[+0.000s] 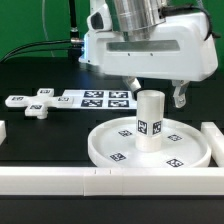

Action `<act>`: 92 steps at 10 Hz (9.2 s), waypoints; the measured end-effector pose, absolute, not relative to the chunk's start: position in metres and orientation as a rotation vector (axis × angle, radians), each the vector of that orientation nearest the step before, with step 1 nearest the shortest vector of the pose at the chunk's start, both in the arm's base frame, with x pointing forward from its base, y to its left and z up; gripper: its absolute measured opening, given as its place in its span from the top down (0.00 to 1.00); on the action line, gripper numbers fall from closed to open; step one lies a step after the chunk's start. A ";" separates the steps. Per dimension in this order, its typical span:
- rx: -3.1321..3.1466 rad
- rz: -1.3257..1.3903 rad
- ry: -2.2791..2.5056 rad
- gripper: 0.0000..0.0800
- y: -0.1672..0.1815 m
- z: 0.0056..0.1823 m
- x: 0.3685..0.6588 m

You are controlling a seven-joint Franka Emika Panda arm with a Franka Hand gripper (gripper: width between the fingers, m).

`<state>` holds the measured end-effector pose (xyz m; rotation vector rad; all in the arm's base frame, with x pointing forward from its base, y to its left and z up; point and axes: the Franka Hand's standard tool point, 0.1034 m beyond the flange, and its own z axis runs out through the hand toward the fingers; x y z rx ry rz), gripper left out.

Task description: Assemble round table

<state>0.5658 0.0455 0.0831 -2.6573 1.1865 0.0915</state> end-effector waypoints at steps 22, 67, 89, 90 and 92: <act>-2.575 -0.188 -1.735 0.19 0.045 0.075 0.566; -2.877 -0.083 0.712 0.19 0.036 0.110 0.549; -2.969 -0.093 -0.775 0.19 -0.130 0.080 0.505; -2.961 -0.074 -0.771 0.19 -0.130 0.076 0.501; -2.961 -0.076 -0.773 0.19 -0.129 0.076 0.502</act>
Offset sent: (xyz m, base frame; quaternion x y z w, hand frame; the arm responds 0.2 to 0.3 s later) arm 0.0080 -0.0128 -0.0052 0.0093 0.0633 -0.2680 0.9613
